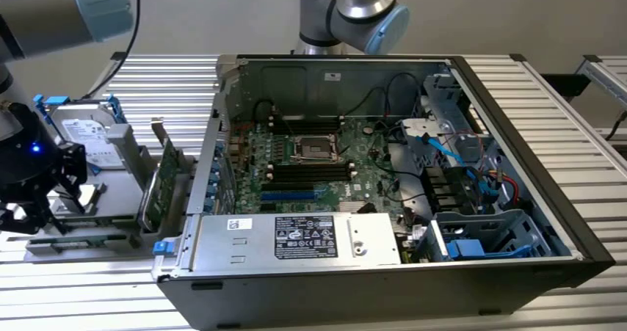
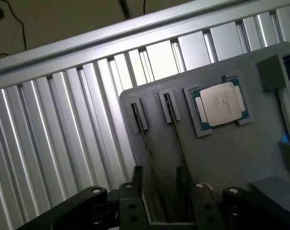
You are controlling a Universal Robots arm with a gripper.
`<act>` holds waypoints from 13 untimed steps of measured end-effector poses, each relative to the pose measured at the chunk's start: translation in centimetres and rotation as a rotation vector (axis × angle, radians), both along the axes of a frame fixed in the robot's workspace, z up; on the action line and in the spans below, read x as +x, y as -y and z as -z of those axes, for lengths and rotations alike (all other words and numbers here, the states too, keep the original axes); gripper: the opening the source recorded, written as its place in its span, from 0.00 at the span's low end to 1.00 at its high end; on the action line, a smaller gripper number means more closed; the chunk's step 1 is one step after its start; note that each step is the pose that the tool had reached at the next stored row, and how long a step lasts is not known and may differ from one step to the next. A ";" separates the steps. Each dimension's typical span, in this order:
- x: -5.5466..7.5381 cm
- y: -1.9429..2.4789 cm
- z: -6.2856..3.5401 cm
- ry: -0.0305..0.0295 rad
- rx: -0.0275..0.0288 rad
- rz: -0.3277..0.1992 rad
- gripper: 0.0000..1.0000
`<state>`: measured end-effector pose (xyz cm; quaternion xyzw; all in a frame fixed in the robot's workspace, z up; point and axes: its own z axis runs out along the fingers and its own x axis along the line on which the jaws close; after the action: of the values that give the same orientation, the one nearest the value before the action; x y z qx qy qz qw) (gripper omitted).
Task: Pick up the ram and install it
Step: 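Pick up the ram and move it above insertion slot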
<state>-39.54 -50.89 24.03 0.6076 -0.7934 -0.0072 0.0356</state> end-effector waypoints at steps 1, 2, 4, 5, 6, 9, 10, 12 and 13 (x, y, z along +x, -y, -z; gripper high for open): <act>0.0 0.06 0.13 0.0001 0.0014 -0.009 0.42; 0.0 0.11 0.25 0.0001 0.0027 -0.019 0.42; -0.1 0.18 0.49 0.0001 0.0047 -0.040 0.42; -0.1 0.20 0.62 0.0000 0.0055 -0.053 0.42; -0.1 0.21 0.77 -0.0001 0.0062 -0.067 0.42; -0.1 0.23 1.22 -0.0001 0.0079 -0.114 0.42; -0.1 0.23 1.35 -0.0002 0.0082 -0.129 0.42; -0.1 0.22 1.62 -0.0002 0.0088 -0.162 0.42; -0.1 0.22 1.78 -0.0003 0.0091 -0.180 0.42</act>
<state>-39.64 -51.11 22.26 0.6766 -0.7356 -0.0077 0.0334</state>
